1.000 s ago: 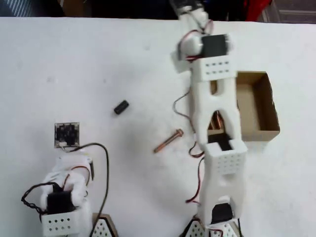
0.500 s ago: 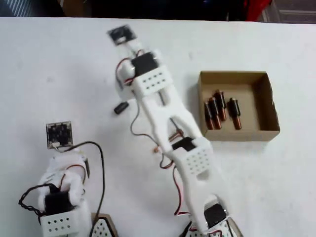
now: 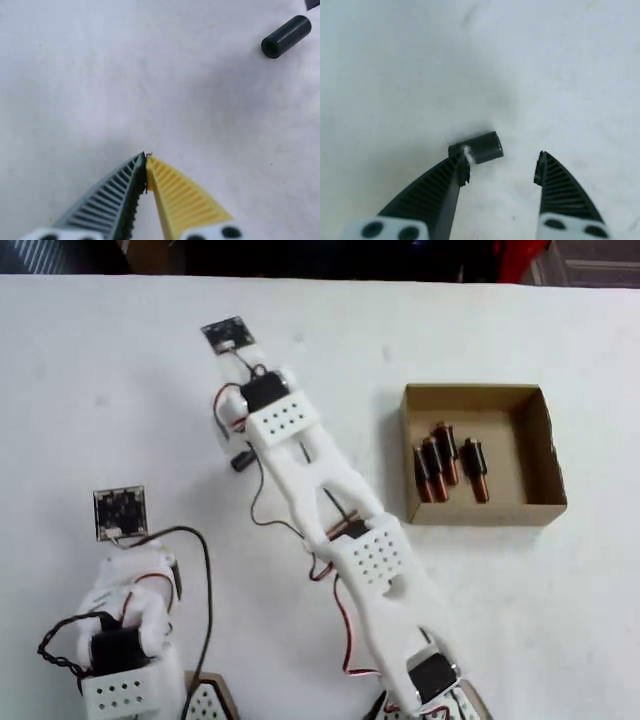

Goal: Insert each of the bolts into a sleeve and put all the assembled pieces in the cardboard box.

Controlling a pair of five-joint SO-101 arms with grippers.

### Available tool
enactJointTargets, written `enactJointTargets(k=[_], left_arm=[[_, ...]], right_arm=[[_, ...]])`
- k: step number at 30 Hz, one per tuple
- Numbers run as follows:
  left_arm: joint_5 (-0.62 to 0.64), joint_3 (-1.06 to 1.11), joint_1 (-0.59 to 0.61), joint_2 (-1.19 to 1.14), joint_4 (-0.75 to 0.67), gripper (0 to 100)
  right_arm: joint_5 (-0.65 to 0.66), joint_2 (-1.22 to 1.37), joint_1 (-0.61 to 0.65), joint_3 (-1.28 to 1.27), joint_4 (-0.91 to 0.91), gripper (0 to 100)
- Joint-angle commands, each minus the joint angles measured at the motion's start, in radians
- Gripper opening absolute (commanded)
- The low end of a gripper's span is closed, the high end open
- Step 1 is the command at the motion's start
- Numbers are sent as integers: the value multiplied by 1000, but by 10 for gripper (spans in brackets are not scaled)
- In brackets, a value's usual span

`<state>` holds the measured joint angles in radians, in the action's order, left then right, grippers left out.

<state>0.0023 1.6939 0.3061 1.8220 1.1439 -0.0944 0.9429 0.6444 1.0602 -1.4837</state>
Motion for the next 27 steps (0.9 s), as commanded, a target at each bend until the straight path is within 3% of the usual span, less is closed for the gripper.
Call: enactJointTargets(k=[1, 7, 11, 16, 22, 27], left_arm=[[-11, -2, 10, 10, -29, 23], [-12, -2, 10, 10, -29, 23], [-12, -2, 10, 10, -29, 23], [-12, -2, 10, 10, -29, 23], [-12, -2, 12, 10, -31, 23], [-12, -2, 12, 10, -31, 23]], right_arm=[[-189, 5, 13, 5, 67, 198], [-529, 41, 18, 5, 90, 198], [-661, 73, 27, 5, 88, 197], [-695, 99, 44, 5, 88, 194], [-695, 97, 38, 5, 82, 57], [-689, 97, 41, 5, 31, 67]])
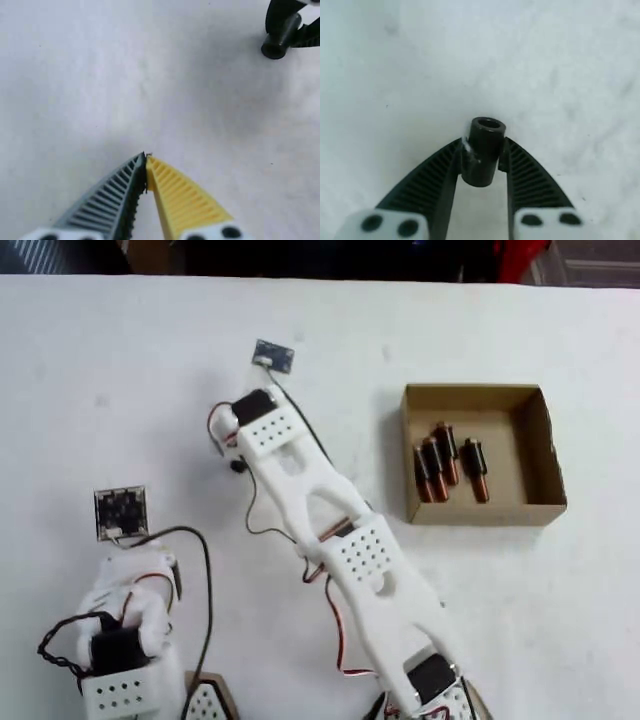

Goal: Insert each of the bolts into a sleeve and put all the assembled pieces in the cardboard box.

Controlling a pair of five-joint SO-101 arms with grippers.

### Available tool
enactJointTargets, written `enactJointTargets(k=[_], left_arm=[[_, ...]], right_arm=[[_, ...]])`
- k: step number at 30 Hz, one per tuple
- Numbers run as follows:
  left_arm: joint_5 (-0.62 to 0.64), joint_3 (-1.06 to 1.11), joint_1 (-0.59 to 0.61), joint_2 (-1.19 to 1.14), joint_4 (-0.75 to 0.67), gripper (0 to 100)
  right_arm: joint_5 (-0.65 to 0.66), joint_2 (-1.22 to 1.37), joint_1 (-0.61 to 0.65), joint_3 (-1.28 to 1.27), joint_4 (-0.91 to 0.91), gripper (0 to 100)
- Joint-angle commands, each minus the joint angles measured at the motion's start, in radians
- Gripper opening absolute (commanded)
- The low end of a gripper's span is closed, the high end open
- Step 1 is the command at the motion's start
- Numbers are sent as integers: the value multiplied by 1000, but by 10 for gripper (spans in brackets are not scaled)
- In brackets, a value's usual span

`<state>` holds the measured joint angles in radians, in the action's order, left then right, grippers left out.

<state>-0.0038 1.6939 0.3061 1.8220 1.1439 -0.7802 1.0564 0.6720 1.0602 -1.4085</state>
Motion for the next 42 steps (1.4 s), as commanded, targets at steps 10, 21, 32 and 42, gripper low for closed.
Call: enactJointTargets(k=[10, 21, 32, 42], left_arm=[[-6, -2, 12, 10, -29, 23], [-6, -2, 12, 10, -28, 23], [-6, -2, 12, 10, -26, 23], [-6, -2, 12, 10, -26, 23]], right_arm=[[192, -19, -2, 5, -197, 65], [709, -15, -8, -6, -355, 67], [858, -15, -25, -6, -355, 67], [858, -21, -18, -5, -355, 125]])
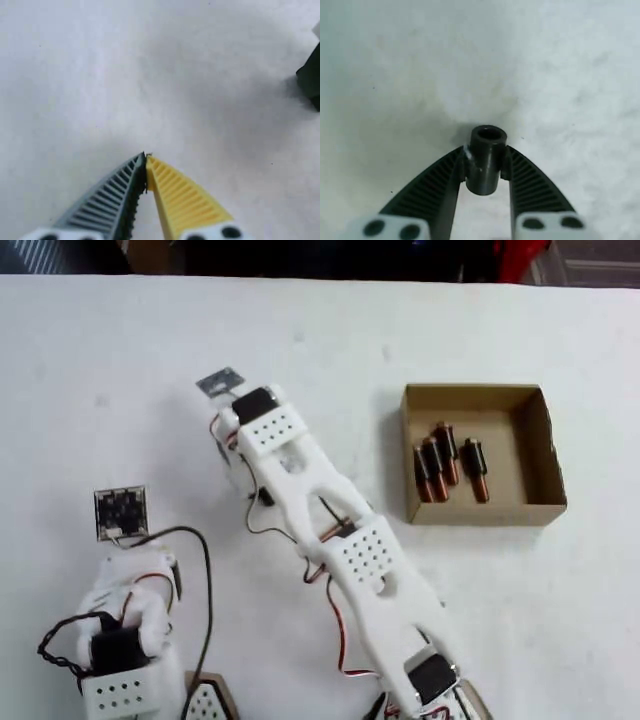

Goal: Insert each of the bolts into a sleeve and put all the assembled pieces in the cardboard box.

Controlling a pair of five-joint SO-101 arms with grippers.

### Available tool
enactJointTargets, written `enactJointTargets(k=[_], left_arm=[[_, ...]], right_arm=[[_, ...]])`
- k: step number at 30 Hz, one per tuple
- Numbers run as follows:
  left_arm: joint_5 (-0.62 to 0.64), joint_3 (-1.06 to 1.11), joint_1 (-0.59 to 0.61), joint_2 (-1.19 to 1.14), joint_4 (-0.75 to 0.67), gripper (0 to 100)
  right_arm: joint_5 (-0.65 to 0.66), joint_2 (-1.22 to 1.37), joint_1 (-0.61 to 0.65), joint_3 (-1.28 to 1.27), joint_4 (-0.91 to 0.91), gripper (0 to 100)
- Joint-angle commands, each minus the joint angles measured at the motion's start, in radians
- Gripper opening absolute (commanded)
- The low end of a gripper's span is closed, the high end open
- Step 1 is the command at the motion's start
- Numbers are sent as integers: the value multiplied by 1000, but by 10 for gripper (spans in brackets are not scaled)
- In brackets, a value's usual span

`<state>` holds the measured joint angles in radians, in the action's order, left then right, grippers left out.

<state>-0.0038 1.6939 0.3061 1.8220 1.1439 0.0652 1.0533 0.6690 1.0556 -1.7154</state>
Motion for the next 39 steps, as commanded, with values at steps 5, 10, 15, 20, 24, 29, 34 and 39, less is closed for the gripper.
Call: enactJointTargets(k=[5, 10, 15, 20, 24, 29, 34, 39], left_arm=[[-6, -2, 12, 10, -26, 23], [-6, -2, 12, 10, -26, 23], [-6, -2, 12, 10, -26, 23], [-6, -2, 12, 10, -26, 23], [-6, -2, 12, 10, -29, 23], [-6, -2, 10, 10, -28, 23], [-6, -2, 10, 10, -28, 23], [-6, -2, 8, 10, -28, 23]], right_arm=[[12, -12, -15, 0, -47, 170], [5, -12, -19, -2, -47, 82], [5, -13, -21, -2, -48, 19], [12, -47, -18, 14, -50, 16], [12, -170, -15, 12, -51, 16], [12, -378, -19, 9, -51, 16], [12, -595, -21, -9, -53, 16], [12, -843, -22, -141, -53, 16]])
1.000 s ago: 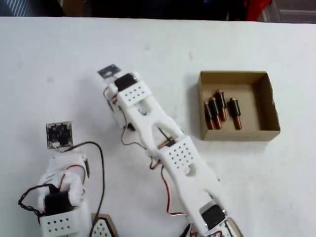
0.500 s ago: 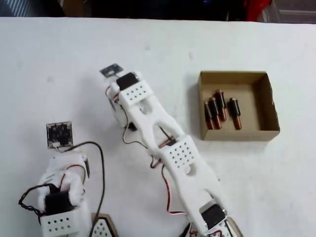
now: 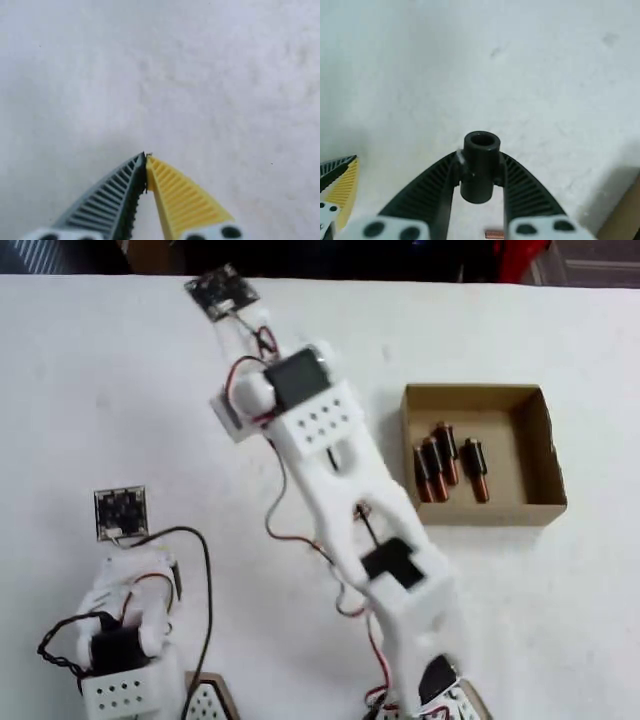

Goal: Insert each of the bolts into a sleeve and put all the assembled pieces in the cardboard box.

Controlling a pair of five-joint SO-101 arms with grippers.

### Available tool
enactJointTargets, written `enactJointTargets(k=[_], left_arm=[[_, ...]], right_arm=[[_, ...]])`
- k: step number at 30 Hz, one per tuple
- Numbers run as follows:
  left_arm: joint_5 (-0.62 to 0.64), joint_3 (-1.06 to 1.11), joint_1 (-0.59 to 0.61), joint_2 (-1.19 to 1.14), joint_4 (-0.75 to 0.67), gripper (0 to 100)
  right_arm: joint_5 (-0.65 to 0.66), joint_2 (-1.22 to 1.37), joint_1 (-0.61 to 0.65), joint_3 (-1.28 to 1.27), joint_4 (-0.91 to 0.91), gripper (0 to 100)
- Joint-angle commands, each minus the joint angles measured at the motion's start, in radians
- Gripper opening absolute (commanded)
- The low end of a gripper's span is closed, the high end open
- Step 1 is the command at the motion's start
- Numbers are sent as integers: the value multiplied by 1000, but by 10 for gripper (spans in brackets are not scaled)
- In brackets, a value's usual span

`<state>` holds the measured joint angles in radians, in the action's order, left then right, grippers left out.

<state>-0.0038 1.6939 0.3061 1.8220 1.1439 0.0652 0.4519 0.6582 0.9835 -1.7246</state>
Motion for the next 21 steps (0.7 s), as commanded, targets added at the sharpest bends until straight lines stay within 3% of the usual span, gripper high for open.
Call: enactJointTargets(k=[1, 10, 17, 21], left_arm=[[-6, -2, 7, 10, -28, 23], [-6, -2, 5, 10, -25, 26], [-6, -2, 4, 10, -25, 27], [-6, -2, 4, 10, -25, 25]], right_arm=[[12, -292, -12, -106, -44, 16], [12, -768, -87, -354, -38, 17], [18, -1046, -232, -522, -38, 17], [186, -1176, -300, -640, -38, 17]])
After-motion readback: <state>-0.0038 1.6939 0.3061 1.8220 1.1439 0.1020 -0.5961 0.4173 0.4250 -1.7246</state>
